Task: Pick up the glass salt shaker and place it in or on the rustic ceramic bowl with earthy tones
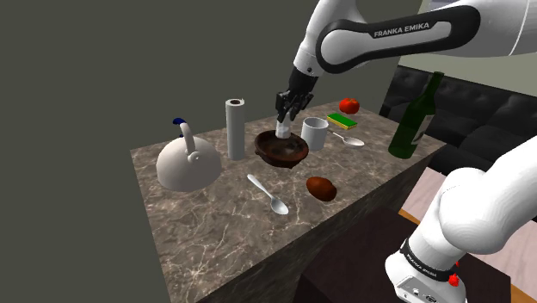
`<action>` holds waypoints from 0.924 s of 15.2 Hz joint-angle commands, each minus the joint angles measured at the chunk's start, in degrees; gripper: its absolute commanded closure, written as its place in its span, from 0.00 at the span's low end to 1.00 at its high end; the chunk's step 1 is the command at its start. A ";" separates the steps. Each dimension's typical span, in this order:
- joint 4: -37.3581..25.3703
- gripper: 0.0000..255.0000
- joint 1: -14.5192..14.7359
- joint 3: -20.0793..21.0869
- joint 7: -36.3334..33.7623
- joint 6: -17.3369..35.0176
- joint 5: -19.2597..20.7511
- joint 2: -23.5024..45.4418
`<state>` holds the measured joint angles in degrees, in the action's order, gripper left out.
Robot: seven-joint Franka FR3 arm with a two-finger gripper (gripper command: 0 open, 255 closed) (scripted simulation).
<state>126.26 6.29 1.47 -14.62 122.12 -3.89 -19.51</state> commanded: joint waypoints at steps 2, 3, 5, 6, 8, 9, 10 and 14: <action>0.04 1.00 0.00 0.00 0.00 0.07 0.00 0.01; 0.04 1.00 0.00 0.00 0.00 0.07 0.00 0.01; 0.04 0.00 0.00 0.00 0.00 0.07 0.00 0.01; 0.04 0.00 0.00 0.00 0.00 0.07 0.00 0.01; 0.04 0.00 0.00 0.00 0.00 0.07 0.00 0.01; 0.04 0.00 0.00 0.00 0.00 0.07 0.00 0.01; 0.04 0.00 0.00 0.00 0.00 0.07 0.00 0.01; -4.70 0.00 -0.14 -0.29 -0.07 -7.18 0.18 -2.50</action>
<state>122.22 6.18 1.27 -14.70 116.67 -3.73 -21.03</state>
